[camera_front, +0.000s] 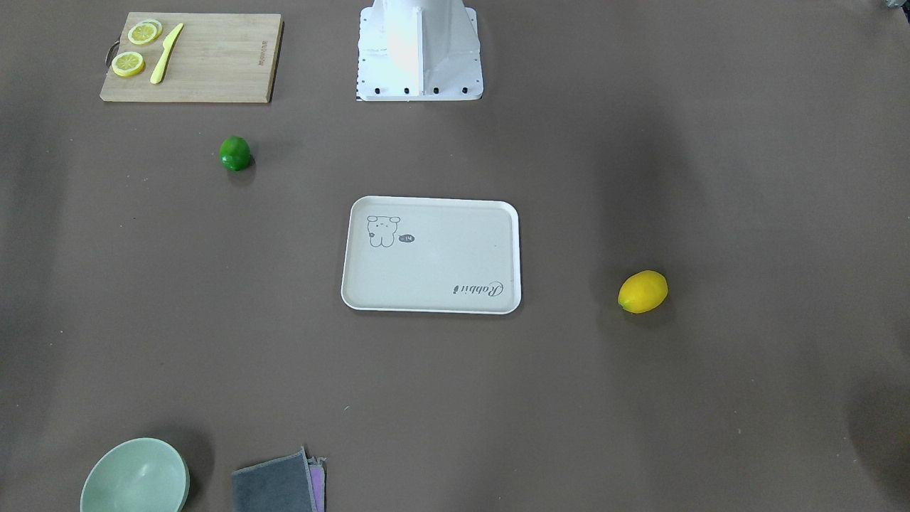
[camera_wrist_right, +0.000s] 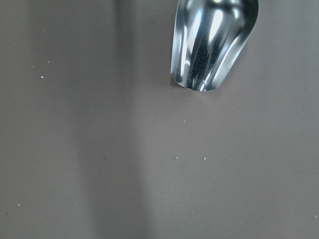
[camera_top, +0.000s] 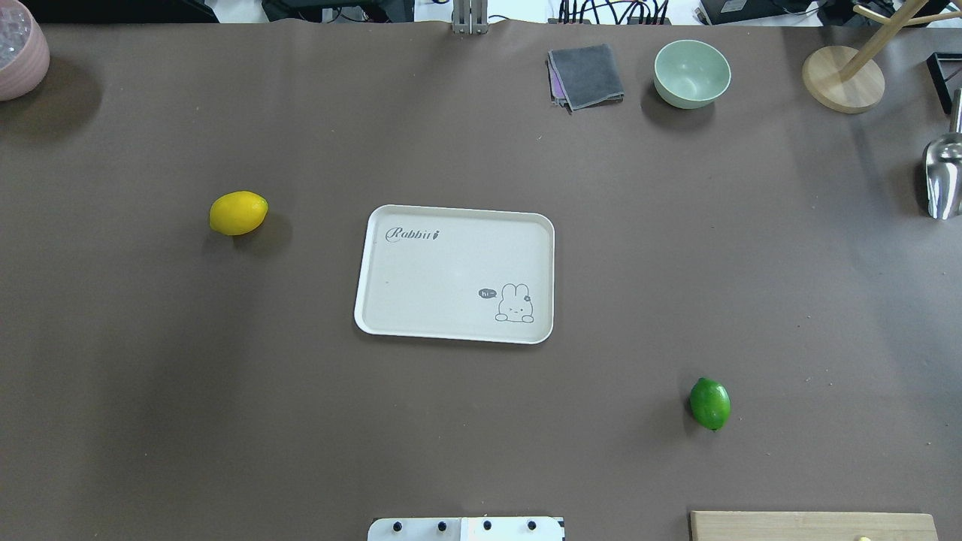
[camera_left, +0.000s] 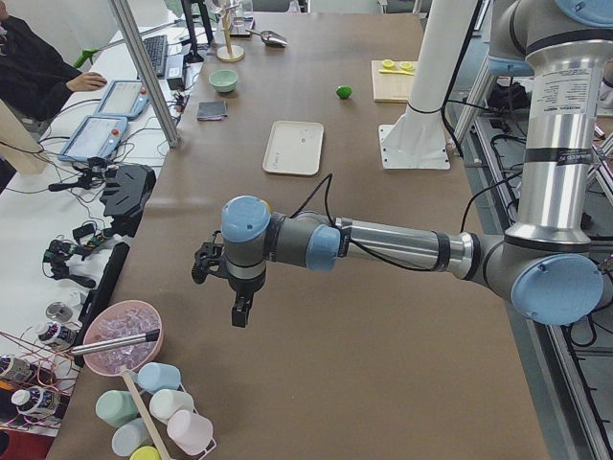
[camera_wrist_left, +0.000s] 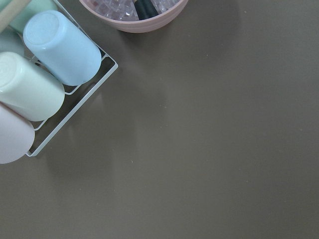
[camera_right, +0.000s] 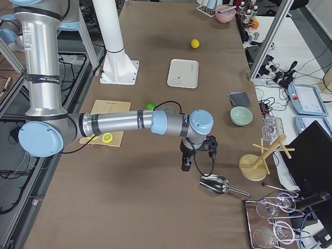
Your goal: Place all lemons on tray
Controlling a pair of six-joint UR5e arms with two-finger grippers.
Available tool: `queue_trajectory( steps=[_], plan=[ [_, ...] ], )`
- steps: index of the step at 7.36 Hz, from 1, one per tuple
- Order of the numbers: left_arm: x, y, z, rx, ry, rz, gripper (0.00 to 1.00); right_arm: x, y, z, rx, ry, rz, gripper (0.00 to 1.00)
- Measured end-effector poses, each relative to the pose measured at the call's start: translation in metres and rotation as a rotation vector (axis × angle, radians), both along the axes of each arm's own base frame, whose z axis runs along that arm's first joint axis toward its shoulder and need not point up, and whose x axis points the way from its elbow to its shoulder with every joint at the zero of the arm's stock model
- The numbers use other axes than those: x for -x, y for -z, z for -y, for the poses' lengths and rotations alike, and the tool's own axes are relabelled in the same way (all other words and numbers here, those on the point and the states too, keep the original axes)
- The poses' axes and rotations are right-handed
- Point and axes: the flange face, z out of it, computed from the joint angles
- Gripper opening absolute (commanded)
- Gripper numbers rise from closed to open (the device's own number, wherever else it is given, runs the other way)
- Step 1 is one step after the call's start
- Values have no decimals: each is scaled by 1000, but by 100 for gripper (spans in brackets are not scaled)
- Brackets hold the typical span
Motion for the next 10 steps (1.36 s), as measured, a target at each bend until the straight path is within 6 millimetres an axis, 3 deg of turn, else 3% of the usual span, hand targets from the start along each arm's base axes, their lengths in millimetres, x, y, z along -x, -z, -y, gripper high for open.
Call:
queue_trajectory(
  steps=[6, 10],
  plan=[
    [-2, -6, -6, 11, -5, -5, 98, 1, 3, 0, -7, 3, 2, 100],
    [-4, 2, -1, -9, -8, -7, 98, 12, 16, 9, -33, 22, 5, 100]
  ],
)
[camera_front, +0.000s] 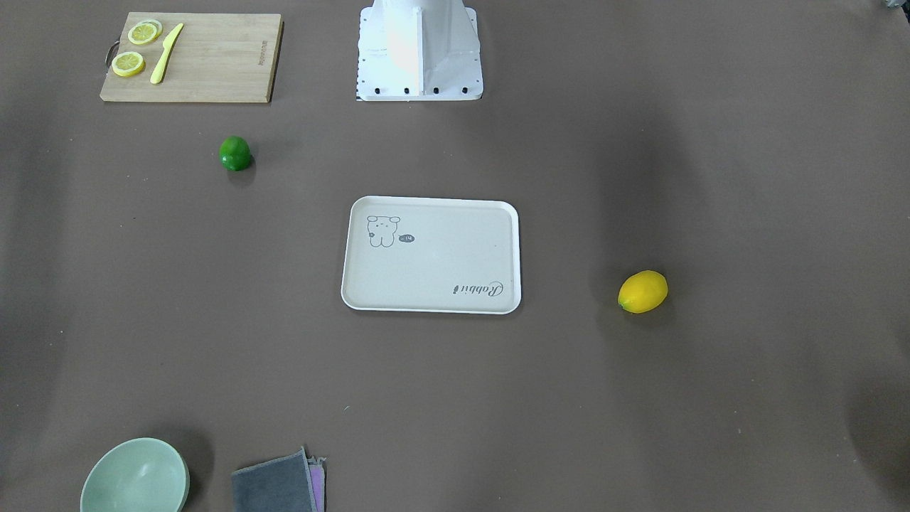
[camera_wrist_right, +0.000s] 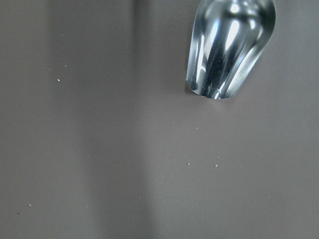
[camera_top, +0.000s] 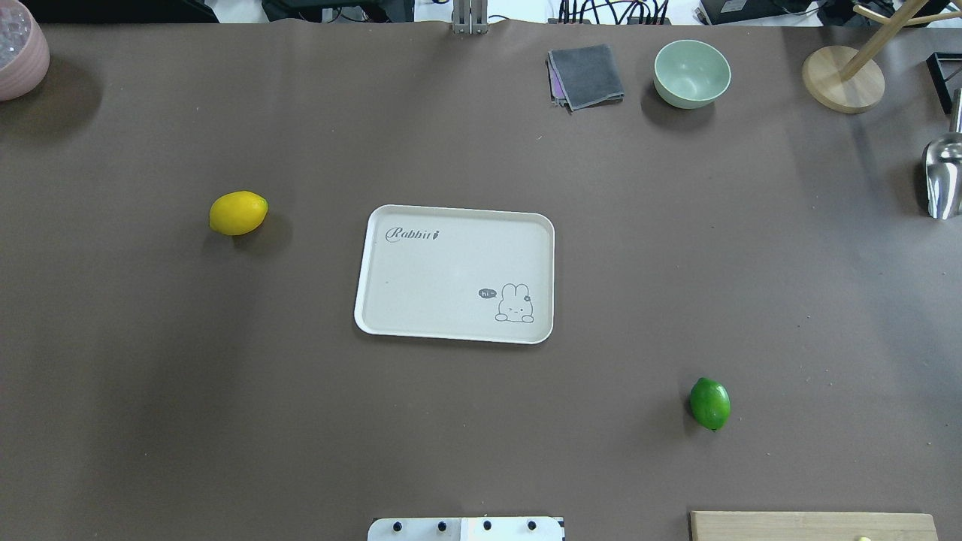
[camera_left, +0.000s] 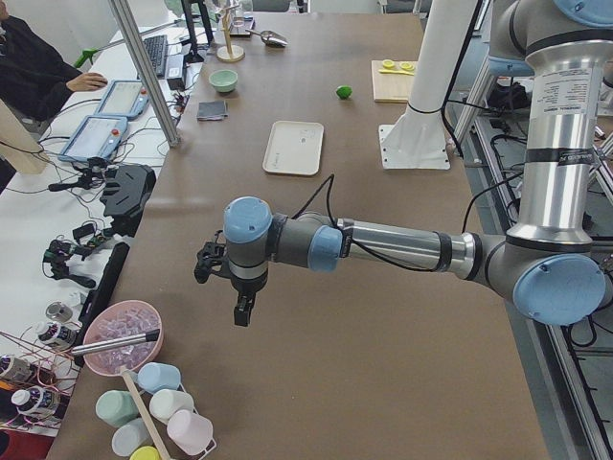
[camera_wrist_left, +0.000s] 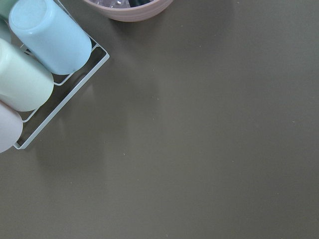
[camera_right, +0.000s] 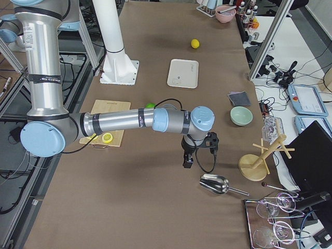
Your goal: Place all lemons on tray
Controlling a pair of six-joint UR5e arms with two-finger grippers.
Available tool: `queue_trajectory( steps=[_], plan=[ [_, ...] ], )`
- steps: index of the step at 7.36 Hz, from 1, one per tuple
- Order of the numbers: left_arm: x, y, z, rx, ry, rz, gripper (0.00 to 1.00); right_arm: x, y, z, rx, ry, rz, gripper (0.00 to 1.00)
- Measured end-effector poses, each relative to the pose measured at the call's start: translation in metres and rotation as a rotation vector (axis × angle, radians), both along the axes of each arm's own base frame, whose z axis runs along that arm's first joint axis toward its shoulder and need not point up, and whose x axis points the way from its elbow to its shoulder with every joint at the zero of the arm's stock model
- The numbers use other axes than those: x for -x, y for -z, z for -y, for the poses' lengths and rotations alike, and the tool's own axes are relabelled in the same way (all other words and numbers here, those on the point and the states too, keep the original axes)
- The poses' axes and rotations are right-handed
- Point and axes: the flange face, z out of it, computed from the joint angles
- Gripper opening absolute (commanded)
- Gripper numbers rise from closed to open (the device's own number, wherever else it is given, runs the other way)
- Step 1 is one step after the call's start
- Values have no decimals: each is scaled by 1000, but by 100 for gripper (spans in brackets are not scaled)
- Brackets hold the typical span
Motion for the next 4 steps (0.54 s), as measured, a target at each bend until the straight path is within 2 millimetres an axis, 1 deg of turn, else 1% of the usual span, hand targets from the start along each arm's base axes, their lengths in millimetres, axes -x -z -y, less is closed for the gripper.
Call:
queue_trajectory(
  steps=[1, 3, 4],
  plan=[
    [-1, 2, 1, -7, -2, 0, 98, 7, 8, 6, -17, 14, -2, 100],
    [-2, 7, 4, -37, -3, 0, 98, 12, 20, 9, -73, 23, 2, 100],
    [-2, 14, 13, -91, 1, -1, 98, 12, 28, 9, -102, 24, 5, 100]
  ],
)
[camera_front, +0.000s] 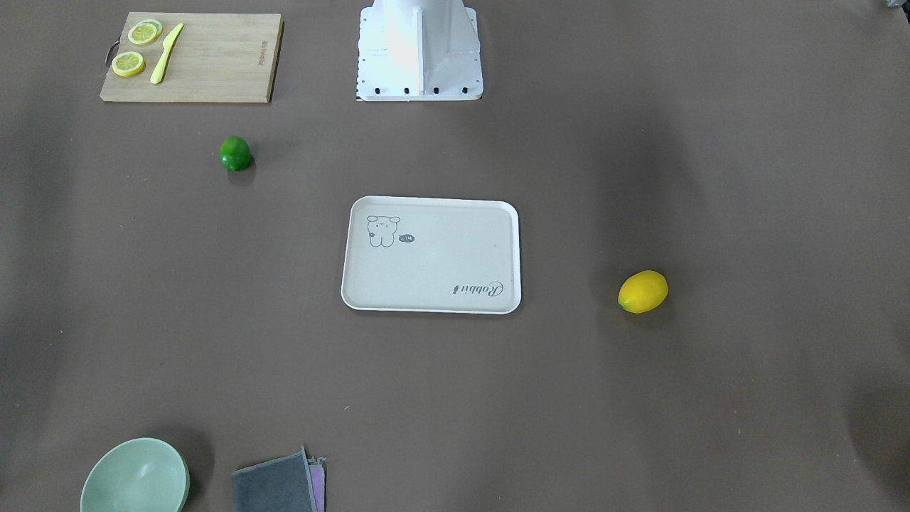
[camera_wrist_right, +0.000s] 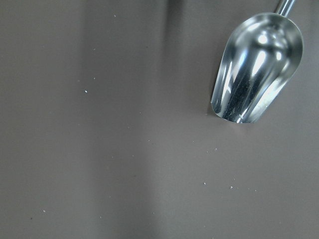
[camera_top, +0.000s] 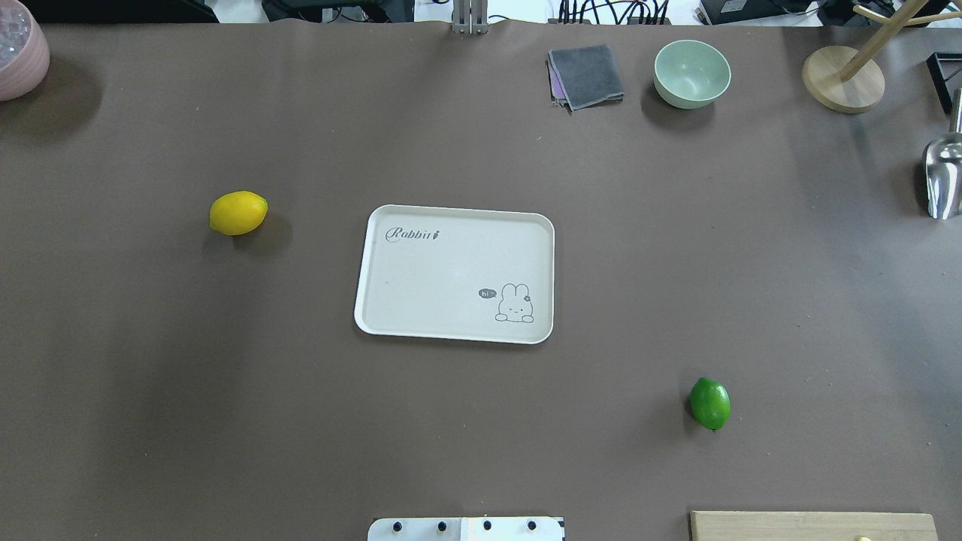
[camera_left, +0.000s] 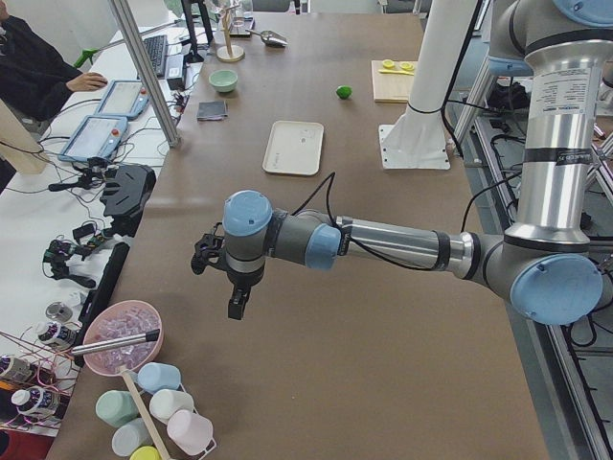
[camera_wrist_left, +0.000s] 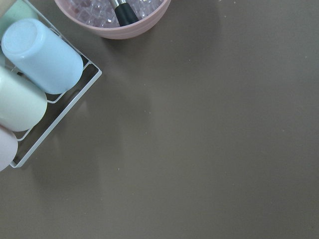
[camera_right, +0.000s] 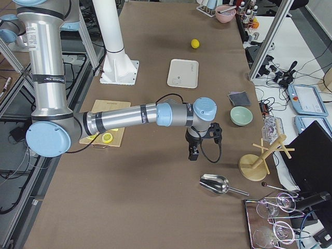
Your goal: Place all lemons on tray
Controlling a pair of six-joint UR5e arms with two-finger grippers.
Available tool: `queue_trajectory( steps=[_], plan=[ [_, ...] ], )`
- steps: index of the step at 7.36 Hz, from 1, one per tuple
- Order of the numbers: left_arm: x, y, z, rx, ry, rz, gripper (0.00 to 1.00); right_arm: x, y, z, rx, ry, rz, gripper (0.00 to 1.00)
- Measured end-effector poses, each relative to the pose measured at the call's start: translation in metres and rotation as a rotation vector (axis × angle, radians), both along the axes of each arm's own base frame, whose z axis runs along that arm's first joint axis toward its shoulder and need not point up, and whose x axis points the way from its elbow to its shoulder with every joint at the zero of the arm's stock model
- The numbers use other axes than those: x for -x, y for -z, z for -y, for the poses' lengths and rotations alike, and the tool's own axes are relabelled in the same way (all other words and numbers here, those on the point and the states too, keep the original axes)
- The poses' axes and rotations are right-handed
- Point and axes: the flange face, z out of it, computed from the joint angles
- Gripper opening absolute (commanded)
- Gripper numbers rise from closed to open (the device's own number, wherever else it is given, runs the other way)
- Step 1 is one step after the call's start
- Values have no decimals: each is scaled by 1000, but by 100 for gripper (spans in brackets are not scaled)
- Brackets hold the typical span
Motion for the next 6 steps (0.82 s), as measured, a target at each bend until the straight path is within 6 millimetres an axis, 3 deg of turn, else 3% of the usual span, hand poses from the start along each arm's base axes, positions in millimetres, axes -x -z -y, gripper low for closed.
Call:
queue_trajectory(
  steps=[3, 4, 6],
  plan=[
    [-2, 18, 29, -54, 49, -19, 98, -5, 71, -20, -218, -12, 15, 100],
    [-3, 34, 30, -81, 81, -35, 98, -8, 81, -25, -241, -30, 19, 100],
    [-18, 62, 32, -176, 77, -50, 99, -8, 81, -27, -201, -68, 40, 100]
  ],
)
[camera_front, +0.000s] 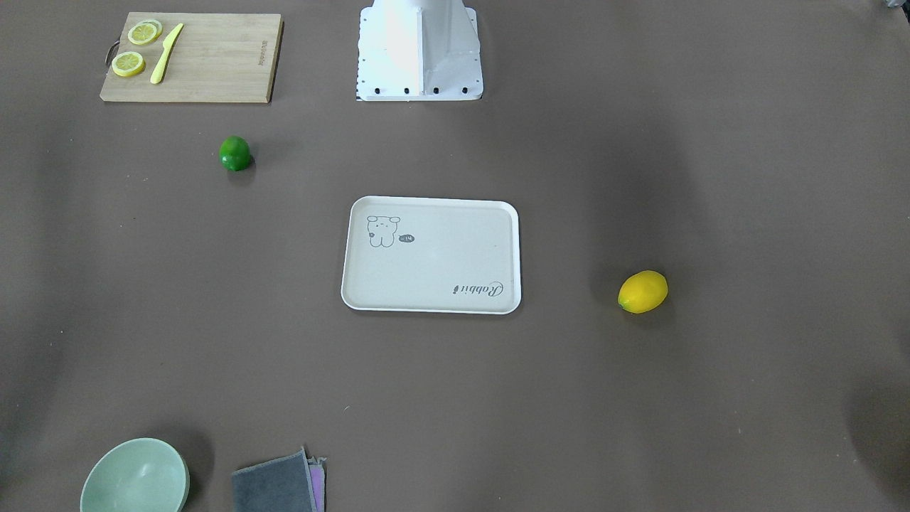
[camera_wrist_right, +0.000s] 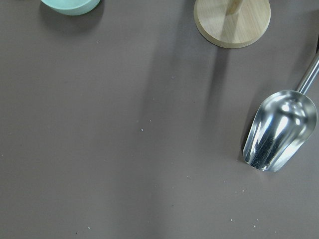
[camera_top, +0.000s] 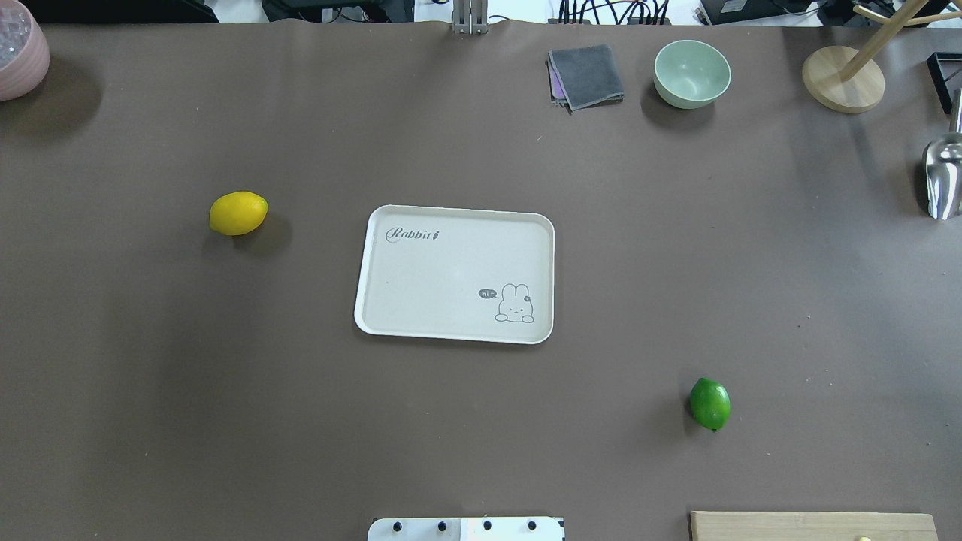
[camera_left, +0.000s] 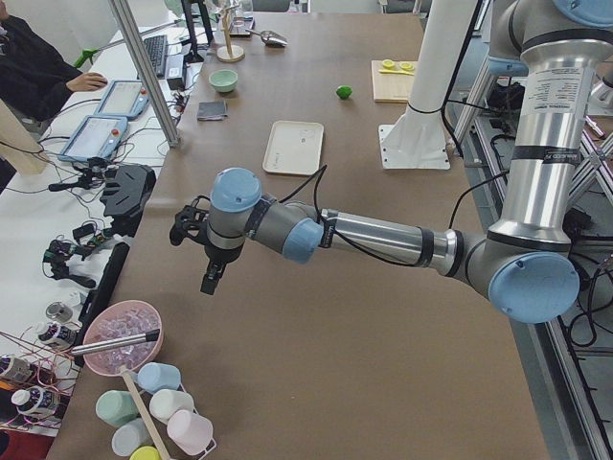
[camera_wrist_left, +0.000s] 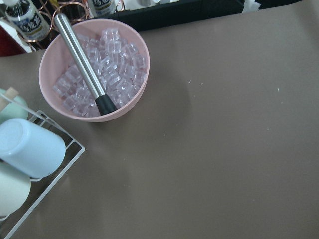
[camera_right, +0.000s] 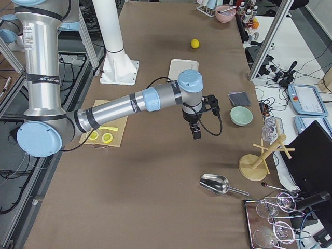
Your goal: Place all lemons on tray
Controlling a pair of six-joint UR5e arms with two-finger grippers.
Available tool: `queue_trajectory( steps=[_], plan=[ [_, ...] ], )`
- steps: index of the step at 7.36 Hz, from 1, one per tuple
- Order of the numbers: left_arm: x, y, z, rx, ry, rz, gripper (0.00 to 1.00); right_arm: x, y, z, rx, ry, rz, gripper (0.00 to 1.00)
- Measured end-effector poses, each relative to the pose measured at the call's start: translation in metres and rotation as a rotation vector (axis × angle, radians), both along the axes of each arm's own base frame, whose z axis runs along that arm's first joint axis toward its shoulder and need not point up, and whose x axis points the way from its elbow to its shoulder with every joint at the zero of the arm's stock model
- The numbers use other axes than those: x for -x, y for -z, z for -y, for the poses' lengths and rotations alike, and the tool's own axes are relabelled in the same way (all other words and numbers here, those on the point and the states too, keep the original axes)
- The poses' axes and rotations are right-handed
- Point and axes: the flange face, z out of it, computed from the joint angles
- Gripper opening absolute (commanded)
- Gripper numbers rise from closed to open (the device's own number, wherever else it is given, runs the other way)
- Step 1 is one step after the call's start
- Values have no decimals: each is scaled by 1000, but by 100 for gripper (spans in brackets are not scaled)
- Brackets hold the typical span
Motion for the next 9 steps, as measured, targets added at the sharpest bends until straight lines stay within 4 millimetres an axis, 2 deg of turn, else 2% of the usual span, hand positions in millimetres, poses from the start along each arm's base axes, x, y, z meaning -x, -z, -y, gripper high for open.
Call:
queue_trajectory(
  steps=[3, 6, 7, 9],
  plan=[
    [-57, 25, 4, -119, -96, -14, 98, 4, 2, -2, 33, -4, 58, 100],
    [-128, 42, -1, -229, -205, -56, 98, 12, 11, -4, 84, -10, 143, 100],
    [-165, 57, 2, -235, -236, -81, 98, 20, 16, -5, 152, -57, 165, 100],
    [-248, 103, 15, -243, -281, -126, 98, 52, 17, -10, 249, -157, 157, 100]
  ],
)
